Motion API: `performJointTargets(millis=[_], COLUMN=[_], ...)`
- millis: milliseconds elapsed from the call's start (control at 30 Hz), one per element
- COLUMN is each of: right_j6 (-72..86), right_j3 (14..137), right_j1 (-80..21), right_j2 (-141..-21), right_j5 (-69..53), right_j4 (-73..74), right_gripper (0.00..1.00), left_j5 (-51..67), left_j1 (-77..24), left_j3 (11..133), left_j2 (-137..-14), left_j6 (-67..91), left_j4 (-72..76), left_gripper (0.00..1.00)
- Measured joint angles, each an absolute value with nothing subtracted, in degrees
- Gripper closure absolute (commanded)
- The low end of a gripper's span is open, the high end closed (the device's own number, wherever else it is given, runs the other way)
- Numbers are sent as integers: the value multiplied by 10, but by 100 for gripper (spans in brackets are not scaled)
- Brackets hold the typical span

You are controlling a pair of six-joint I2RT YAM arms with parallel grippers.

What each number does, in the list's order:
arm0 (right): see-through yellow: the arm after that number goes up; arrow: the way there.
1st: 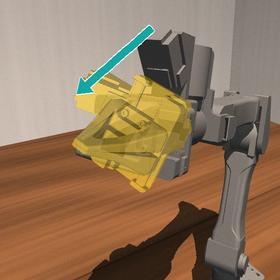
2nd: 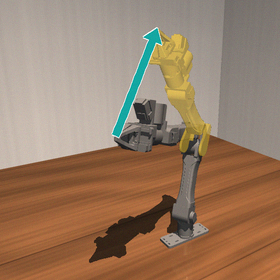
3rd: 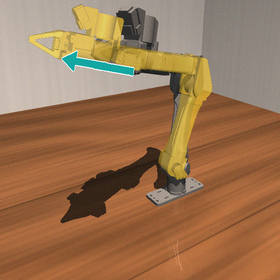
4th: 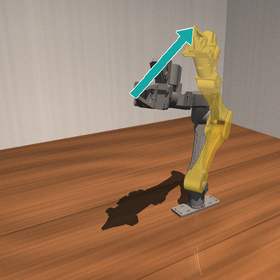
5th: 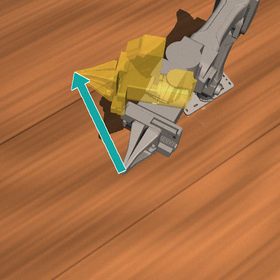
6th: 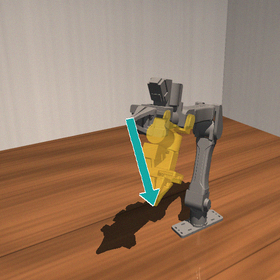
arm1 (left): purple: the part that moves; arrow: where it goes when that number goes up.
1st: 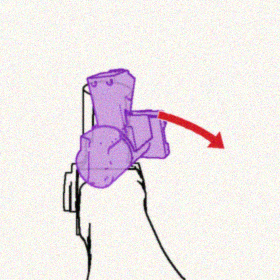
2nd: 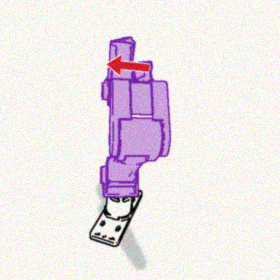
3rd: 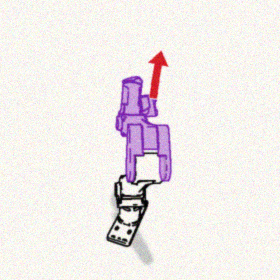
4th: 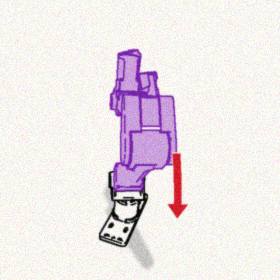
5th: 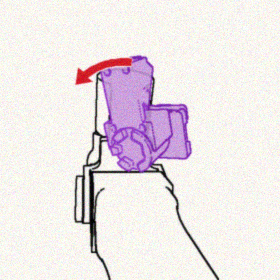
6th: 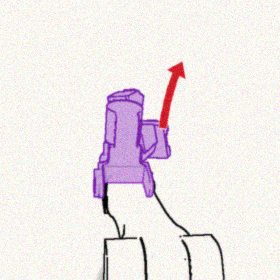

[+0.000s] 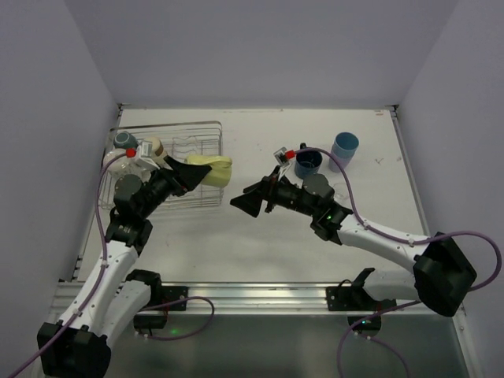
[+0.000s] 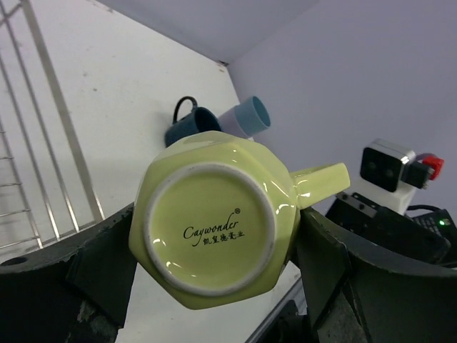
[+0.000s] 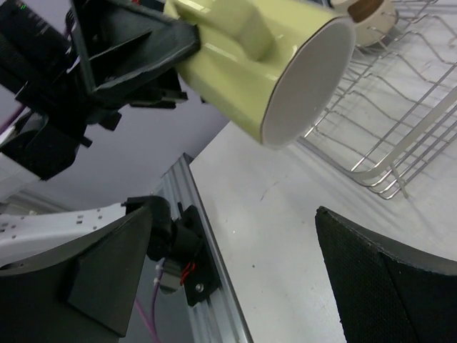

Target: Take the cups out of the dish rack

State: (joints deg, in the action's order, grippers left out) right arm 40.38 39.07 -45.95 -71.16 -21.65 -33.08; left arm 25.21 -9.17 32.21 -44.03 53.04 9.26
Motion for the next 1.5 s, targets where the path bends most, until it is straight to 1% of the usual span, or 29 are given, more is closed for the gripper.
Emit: performJointTargets(millis=[33,167,333,367,467,500,600,633,667,700,733,767,800,833,867,933,967,1000,1033,1100,1200,1267,1367,1500], right_j6=[406,409,410,410,410,410,413,414,416,420,423,430,437,444,450,474,481,482,478,469,447,422,391,338], right_j3=[394,410,423,426,437,442,464,470,473,474,474,473,473,471,466,456,454,453,453,449,449,450,456,522], right_j1=[-460,-460,-461,-462,-469,-472,-488,-494,-499,-503,-506,-510,-512,-513,-514,-516,-518,-519,-521,-519,-515,-508,-471,-403], right_j2=[-718,-735,-739,-739,-742,-746,-766,-775,-784,-792,-797,-804,-809,-811,-812,-812,-811,-809,-806,-794,-773,-749,-728,-751], right_j5=[-208,-177,-155,-153,-147,-146,-145,-145,-145,-145,-145,-145,-147,-149,-151,-167,-174,-176,-175,-168,-156,-145,-136,-129], right_j4=[-335,-354,-368,-371,-380,-384,-390,-391,-393,-400,-405,-416,-427,-442,-457,-498,-521,-532,-535,-511,-454,-389,-276,-93], right_gripper=[2,10,16,20,28,37,42,43,44,48,53,56,59,72,81,100,100,100,100,100,100,100,100,100], left_j5=[253,265,277,279,282,283,285,285,285,285,286,288,286,283,282,286,289,290,294,297,287,263,226,172], left_j1=[-100,-122,-129,-130,-133,-135,-140,-141,-142,-143,-145,-147,-148,-147,-147,-148,-148,-149,-150,-151,-153,-154,-154,-154], left_j3=[319,310,295,289,272,267,253,249,246,244,243,242,241,239,239,239,239,239,243,261,318,359,400,408], left_j2=[-442,-442,-434,-431,-422,-420,-419,-419,-418,-417,-416,-414,-410,-406,-402,-396,-394,-392,-390,-392,-398,-396,-377,-346], left_j6=[542,580,612,620,631,635,642,646,650,652,655,655,656,658,663,689,701,707,689,642,544,471,382,291], left_j4=[107,154,192,196,208,209,221,229,237,241,244,249,252,254,258,270,276,281,273,230,109,37,-28,-102], left_gripper=[100,100,100,100,100,100,100,99,92,88,82,70,63,55,36,19,7,3,0,0,0,0,0,0])
